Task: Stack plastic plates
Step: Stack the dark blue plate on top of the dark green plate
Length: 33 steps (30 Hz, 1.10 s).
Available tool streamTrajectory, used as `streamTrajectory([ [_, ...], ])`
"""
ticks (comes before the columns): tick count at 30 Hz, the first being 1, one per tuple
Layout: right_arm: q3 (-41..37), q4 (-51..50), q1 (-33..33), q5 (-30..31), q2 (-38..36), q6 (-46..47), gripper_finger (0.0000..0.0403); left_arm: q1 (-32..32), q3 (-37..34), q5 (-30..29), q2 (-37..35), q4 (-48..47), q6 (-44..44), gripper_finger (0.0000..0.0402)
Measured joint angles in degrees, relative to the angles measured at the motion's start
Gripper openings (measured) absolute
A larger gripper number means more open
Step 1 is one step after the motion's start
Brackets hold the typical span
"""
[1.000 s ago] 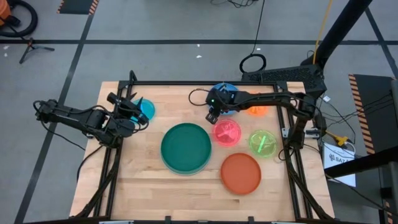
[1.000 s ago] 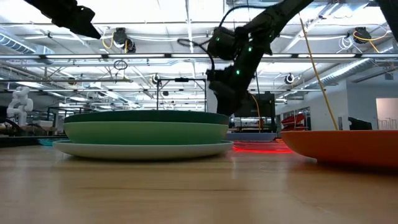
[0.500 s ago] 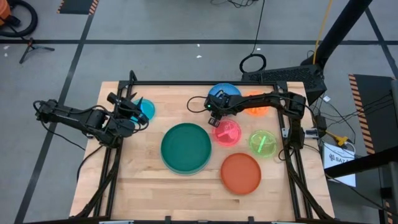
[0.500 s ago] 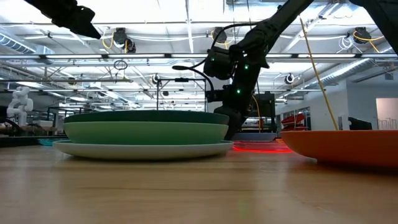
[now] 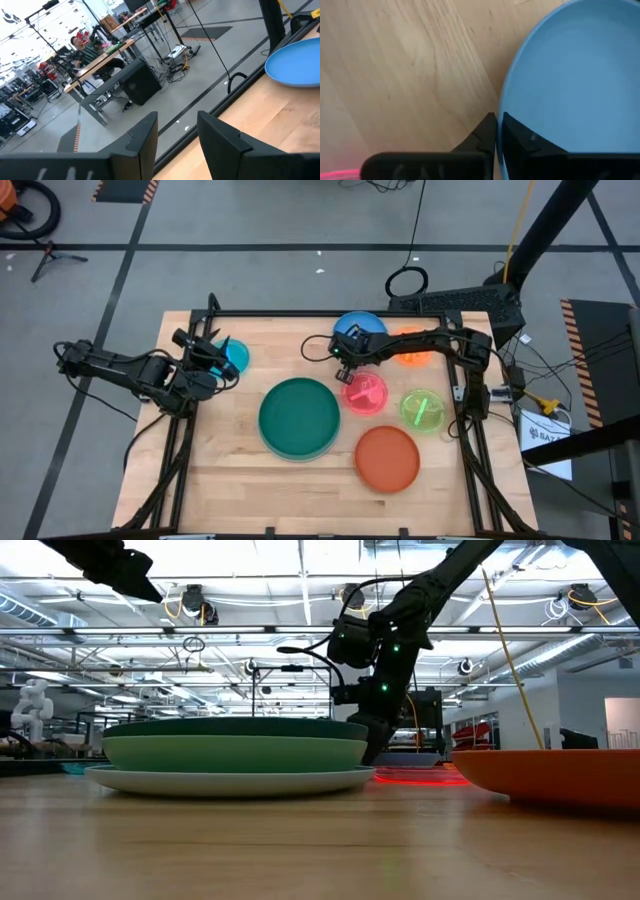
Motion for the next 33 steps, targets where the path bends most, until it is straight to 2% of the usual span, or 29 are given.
streamTrajectory([
  [8,1.52,0.07,4.94,7.40,-4.14,-4.60,0.0005,-0.01,0.00,0.04,0.00,0.02,0.00,0.0145],
  [20,8.50,0.30,17.84,6.91,-6.17,-10.45,0.0002,0.00,0.00,0.07,0.00,0.07,0.00,0.0145],
  [29,10.36,3.54,25.17,-5.79,-6.13,-6.69,0.0001,0.00,0.00,0.09,0.00,0.13,-0.07,0.0145],
  [33,10.36,5.41,28.24,-9.53,-6.11,-5.66,0.0001,0.01,0.00,0.11,0.00,0.15,-0.38,0.0145],
])
